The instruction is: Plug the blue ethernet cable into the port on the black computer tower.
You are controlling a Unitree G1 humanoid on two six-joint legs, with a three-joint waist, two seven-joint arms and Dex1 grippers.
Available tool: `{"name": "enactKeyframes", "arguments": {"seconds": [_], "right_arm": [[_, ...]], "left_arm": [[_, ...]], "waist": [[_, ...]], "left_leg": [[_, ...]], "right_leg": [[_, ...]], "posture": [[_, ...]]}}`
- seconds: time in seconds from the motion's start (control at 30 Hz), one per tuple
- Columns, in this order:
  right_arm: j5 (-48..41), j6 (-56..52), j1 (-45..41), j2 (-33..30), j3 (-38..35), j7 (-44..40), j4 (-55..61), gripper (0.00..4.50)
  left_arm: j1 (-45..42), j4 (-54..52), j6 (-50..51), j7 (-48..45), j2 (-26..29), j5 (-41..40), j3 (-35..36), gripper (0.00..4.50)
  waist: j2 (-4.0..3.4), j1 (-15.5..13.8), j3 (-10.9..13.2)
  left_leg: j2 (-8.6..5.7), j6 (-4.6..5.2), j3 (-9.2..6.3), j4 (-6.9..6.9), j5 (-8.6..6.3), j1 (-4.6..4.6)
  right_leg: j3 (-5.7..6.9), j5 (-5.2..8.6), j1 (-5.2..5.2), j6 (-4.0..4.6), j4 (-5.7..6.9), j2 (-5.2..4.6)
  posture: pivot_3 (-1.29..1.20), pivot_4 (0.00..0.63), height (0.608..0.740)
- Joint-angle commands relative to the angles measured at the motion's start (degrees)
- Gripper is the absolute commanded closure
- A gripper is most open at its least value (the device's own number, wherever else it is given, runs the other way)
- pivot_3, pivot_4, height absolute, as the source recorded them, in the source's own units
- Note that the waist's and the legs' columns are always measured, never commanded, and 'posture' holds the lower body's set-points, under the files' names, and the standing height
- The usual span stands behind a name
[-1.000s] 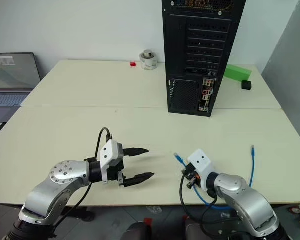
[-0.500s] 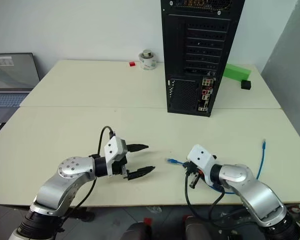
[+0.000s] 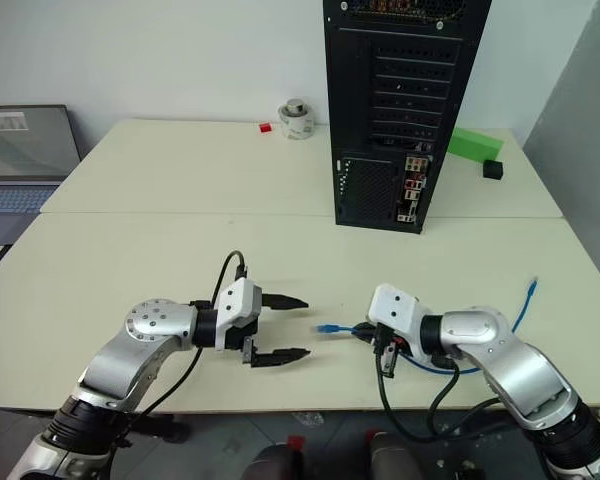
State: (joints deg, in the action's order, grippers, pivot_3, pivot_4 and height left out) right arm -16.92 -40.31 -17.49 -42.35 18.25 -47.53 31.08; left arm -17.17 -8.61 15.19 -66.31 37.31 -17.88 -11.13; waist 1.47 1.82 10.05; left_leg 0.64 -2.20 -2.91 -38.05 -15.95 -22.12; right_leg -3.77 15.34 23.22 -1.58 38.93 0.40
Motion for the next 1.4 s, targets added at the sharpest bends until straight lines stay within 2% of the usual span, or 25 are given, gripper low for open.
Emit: {"name": "enactKeyframes", "arguments": {"seconds": [0.03, 0.1, 0.63, 0.87, 1.0, 1.2, 1.23, 1.4], "right_arm": [[0.5, 1.2, -1.4, 0.0, 0.0, -1.0, 0.6, 4.5], [0.7, 1.2, -1.7, 0.2, 0.2, -1.1, 0.5, 4.5], [1.9, 1.1, -3.2, 1.1, 0.8, -1.9, -0.5, 4.5], [2.4, 1.6, -3.5, 1.6, 0.8, -1.9, -1.3, 4.5], [0.2, 2.2, -4.2, 0.6, -0.9, -4.7, -1.2, 3.59], [-7.2, -1.1, -5.0, -2.3, -10.1, -8.0, -1.4, 1.93], [-10.1, -3.3, -4.9, -1.9, -12.5, -7.9, -1.3, 1.73], [-21.4, -12.4, -5.7, 2.6, -19.2, -4.5, -1.4, 1.6]], "left_arm": [[-1.5, 0.0, -1.5, -1.8, -0.2, 0.3, -1.0, 0.35], [-2.0, 0.5, -1.4, -1.7, -0.5, 0.5, -1.2, 0.63], [-2.4, 0.8, -1.1, -0.7, -2.5, 1.7, -2.1, 4.18], [-2.0, 1.6, -2.9, 0.7, -4.0, 2.3, -1.3, 4.22], [-0.9, 0.2, -5.8, 1.9, -4.5, 3.1, -1.0, 4.22], [2.3, -3.6, -14.8, 6.3, -3.7, 6.8, 0.9, 4.22], [2.6, -3.3, -18.8, 7.6, -3.8, 8.3, 1.3, 4.22], [1.6, 2.4, -39.4, 13.5, -4.8, 16.1, 2.3, 4.22]], "waist": [[0.0, 0.0, 0.0], [0.0, 0.0, 0.0], [0.0, 0.0, 0.0], [0.0, 0.0, 0.0], [0.0, 0.0, 0.0], [0.0, -0.1, 0.0], [0.0, -0.1, 0.0], [0.0, -0.1, 0.0]], "left_leg": [[0.0, 0.0, 0.0, 0.0, 0.0, 0.0], [0.0, 0.0, -0.01, 0.0, 0.0, 0.0], [0.0, 0.0, -0.02, -0.01, 0.0, 0.0], [0.0, 0.0, -0.02, -0.01, 0.0, 0.0], [0.0, 0.0, -0.02, -0.01, 0.0, 0.0], [0.0, 0.0, -0.03, 0.0, 0.0, 0.0], [0.0, 0.0, -0.03, 0.0, 0.0, 0.0], [0.02, 0.0, -0.01, 0.0, 0.0, 0.02]], "right_leg": [[0.0, 0.0, 0.0, 0.0, 0.0, 0.0], [0.01, 0.0, 0.0, 0.0, 0.0, 0.0], [0.01, 0.0, 0.0, 0.0, 0.01, 0.0], [0.01, 0.0, 0.0, 0.0, 0.01, 0.0], [0.0, 0.0, 0.0, 0.01, 0.01, -0.01], [0.0, -0.01, 0.0, 0.01, 0.0, -0.04], [0.0, -0.01, 0.0, 0.01, 0.0, -0.04], [-0.03, -0.02, -0.02, 0.03, 0.0, -0.06]], "posture": [[0.0, 0.15, 0.74], [0.0, 0.15, 0.74], [0.0, 0.15, 0.74], [0.0, 0.15, 0.74], [0.0, 0.15, 0.74], [0.0, 0.15, 0.74], [0.0, 0.15, 0.74], [0.0, 0.15, 0.74]]}}
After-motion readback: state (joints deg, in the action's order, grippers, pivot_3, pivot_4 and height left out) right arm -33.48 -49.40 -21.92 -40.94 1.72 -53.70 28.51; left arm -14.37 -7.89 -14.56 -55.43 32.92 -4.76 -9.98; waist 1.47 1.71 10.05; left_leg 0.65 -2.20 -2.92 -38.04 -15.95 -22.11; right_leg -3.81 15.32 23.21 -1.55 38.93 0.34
